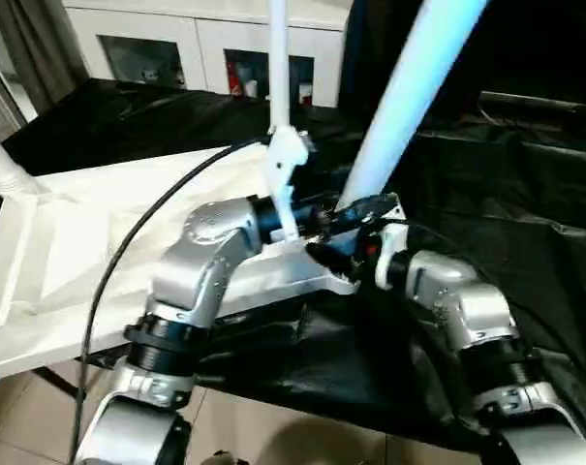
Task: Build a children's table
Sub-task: Rotate table base
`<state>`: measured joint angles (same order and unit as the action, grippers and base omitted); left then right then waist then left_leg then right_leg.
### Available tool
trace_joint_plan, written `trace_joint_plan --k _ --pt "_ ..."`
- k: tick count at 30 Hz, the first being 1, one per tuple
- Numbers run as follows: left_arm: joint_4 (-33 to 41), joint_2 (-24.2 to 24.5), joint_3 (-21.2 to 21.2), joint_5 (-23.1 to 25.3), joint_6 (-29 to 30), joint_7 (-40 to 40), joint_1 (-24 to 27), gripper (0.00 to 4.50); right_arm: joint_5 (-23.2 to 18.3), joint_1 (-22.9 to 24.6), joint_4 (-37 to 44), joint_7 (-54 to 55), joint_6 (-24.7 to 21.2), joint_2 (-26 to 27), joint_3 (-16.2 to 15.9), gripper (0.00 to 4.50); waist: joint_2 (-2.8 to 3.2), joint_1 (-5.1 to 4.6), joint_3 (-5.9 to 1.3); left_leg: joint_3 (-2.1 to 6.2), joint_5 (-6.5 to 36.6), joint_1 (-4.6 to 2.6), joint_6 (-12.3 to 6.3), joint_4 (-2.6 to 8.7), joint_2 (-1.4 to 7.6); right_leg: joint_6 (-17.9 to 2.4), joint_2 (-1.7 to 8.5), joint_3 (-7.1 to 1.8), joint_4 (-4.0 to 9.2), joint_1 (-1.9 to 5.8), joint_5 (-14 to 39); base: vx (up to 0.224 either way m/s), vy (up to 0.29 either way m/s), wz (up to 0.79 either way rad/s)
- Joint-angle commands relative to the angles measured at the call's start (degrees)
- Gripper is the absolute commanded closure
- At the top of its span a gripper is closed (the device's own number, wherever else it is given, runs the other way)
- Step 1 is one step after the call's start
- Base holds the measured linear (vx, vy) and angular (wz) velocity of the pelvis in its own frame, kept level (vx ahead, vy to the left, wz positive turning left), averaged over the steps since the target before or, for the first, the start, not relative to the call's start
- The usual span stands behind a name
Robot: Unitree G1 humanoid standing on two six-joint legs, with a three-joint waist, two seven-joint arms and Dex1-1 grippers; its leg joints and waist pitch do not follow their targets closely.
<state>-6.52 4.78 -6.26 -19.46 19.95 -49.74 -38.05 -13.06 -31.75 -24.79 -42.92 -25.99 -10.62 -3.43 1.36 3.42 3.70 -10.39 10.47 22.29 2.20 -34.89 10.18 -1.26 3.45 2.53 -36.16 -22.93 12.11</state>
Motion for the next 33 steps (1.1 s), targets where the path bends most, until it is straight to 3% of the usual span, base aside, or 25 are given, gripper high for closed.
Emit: trace_joint_plan --k 1,2,4,6,7,9,12,15,17,20,31,32,33 --pt "-0.9 -0.4 1.2 -0.6 -0.3 1.3 -1.4 1.01 0.2 0.4 2.2 0.0 -0.6 -0.1 -0.4 1.3 -0.44 -0.03 -4.63 0.92 3.7 -0.97 -4.31 3.33 2.76 -15.0 4.39 -2.51 3.65 3.66 -2.1 0.0 0.0 0.0" --pt "-1.3 -0.6 1.6 -0.7 0.0 1.9 -1.7 0.98 0.1 0.5 2.3 0.0 -0.6 -0.1 -0.3 1.3 -0.59 -0.07 -4.64 0.85 3.6 -0.94 -4.27 3.26 2.69 -15.0 4.36 -2.56 3.65 3.71 -2.3 0.0 0.0 0.0" --pt "-1.7 -0.7 1.8 -0.7 0.2 2.5 -2.0 1.35 0.0 0.5 2.2 0.1 -0.6 -0.2 -0.4 1.3 -0.52 -0.03 -4.7 0.91 3.3 -0.94 -4.36 3.25 2.71 -14.9 4.4 -2.53 3.59 3.73 -2.4 0.0 0.0 0.0" --pt "-1.7 -0.8 2.0 -0.7 0.1 3.0 -2.0 1.36 -0.2 0.4 2.3 0.3 -0.7 -0.2 -0.4 1.3 -0.86 -0.07 -4.69 0.88 3.0 -0.92 -4.54 3.27 2.73 -15.0 4.34 -2.51 3.57 3.72 -2.5 0.0 0.0 0.0" --pt "-1.6 -0.9 2.1 -0.8 0.1 3.3 -1.9 1.36 -0.3 0.4 2.4 0.4 -0.8 -0.2 -0.4 1.3 -0.74 -0.05 -4.7 0.9 2.9 -0.89 -4.66 3.23 2.72 -15.0 4.4 -2.52 3.52 3.74 -2.6 0.0 0.0 0.0" --pt "-1.5 -0.9 2.3 -1.2 0.3 3.4 -1.9 1.81 -0.3 0.4 2.4 0.4 -0.9 -0.1 -0.5 1.3 -0.77 -0.07 -4.68 0.86 3.0 -0.91 -4.82 3.19 2.69 -14.9 4.4 -2.54 3.58 3.69 -2.3 0.0 0.0 0.0" --pt "-1.2 -0.9 3.0 -2.2 0.7 3.6 -1.8 1.76 -0.3 -0.1 2.0 0.6 -0.9 0.2 -0.4 1.3 -0.88 0.01 -4.71 0.85 2.4 -0.89 -5.06 3.17 2.69 -14.9 4.4 -2.52 3.49 3.68 -2.4 0.0 0.0 0.0" --pt "-1.1 -1.0 3.1 -2.5 1.0 3.9 -1.8 2.25 -0.2 -0.2 2.0 0.5 -0.8 0.4 -0.5 1.31 -1.0 -0.02 -4.67 0.81 2.5 -0.93 -5.19 3.16 2.69 -14.9 4.35 -2.5 3.54 3.61 -2.1 0.0 0.0 0.0" --pt "-0.9 -1.0 3.1 -2.9 1.3 4.2 -1.6 2.13 -0.3 -0.1 2.2 0.7 -0.9 0.6 -0.7 1.31 -0.95 0.0 -4.72 0.85 2.2 -0.91 -5.24 3.1 2.71 -14.8 4.38 -2.5 3.43 3.65 -2.4 0.0 0.0 0.0" --pt "-1.0 -0.7 3.1 -2.9 1.6 4.3 -1.7 2.44 -0.4 -0.2 2.3 0.7 -0.9 0.7 -0.8 1.31 -0.92 0.03 -4.73 0.83 1.9 -0.92 -5.28 3.1 2.68 -14.8 4.38 -2.51 3.42 3.6 -2.4 0.0 0.0 0.0" --pt "-1.7 0.1 3.5 -2.7 4.6 6.3 -3.1 2.56 -0.2 -0.9 2.8 1.3 -0.4 0.2 -0.3 1.31 -0.88 0.1 -4.81 0.82 1.7 -0.92 -5.08 3.02 2.63 -14.8 4.35 -2.49 3.31 3.67 -3.0 0.0 0.0 0.0" --pt "-1.8 0.2 3.5 -2.5 4.7 6.4 -3.2 2.56 -0.2 -1.0 2.8 1.4 -0.4 0.2 -0.2 1.31 -0.4 0.15 -4.82 0.92 1.6 -0.91 -5.1 2.98 2.61 -14.9 4.35 -2.46 3.27 3.64 -3.5 0.0 0.0 0.0" --pt "-2.4 0.6 3.3 -2.0 4.7 6.6 -3.6 2.57 -0.8 -1.2 3.0 1.5 -0.9 0.4 0.2 0.96 -0.55 0.09 -4.85 0.88 1.6 -0.89 -5.12 2.98 2.58 -14.9 4.28 -2.45 3.32 3.66 -3.7 0.0 0.0 0.0"
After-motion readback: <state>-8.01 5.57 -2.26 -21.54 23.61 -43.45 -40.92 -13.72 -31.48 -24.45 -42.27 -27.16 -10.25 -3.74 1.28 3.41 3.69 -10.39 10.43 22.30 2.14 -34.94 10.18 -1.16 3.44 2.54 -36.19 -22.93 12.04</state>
